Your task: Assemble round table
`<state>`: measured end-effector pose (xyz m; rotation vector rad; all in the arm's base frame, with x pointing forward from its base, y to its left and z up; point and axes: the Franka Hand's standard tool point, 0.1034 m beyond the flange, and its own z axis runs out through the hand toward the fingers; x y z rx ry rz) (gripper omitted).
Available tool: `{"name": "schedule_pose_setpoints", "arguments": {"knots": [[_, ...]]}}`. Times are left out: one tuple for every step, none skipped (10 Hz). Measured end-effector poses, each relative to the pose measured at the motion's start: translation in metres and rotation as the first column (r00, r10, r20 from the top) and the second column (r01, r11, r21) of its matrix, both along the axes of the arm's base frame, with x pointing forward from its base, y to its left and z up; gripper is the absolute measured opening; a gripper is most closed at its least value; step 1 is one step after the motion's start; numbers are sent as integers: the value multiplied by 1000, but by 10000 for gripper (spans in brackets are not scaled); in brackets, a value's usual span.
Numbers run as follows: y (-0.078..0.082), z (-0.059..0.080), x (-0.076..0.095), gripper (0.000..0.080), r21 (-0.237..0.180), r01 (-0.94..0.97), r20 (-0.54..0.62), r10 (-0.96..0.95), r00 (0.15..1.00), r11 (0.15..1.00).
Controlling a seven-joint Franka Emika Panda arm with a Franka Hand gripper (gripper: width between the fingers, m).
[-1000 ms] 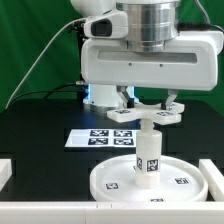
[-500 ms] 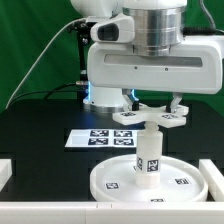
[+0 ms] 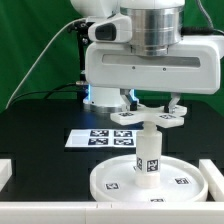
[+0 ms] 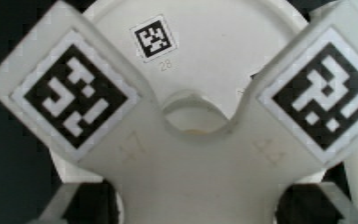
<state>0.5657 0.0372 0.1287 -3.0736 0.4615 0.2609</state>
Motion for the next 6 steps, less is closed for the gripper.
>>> {"name": "schedule_pose_setpoints", "arguments": {"knots": [[0,1,-2,437,3,2,-10,-2,1000,1000],[0,3,-8,437,9,5,-38,-5,999,1000],[-1,2,-11,437,11,8,-54,-7,999,1000],[-3,0,-12,437,10,10,-63,-10,998,1000],[-3,0,-11,437,10,10,-63,-9,998,1000],[-3,0,-11,437,8,9,-62,-9,998,1000]]}}
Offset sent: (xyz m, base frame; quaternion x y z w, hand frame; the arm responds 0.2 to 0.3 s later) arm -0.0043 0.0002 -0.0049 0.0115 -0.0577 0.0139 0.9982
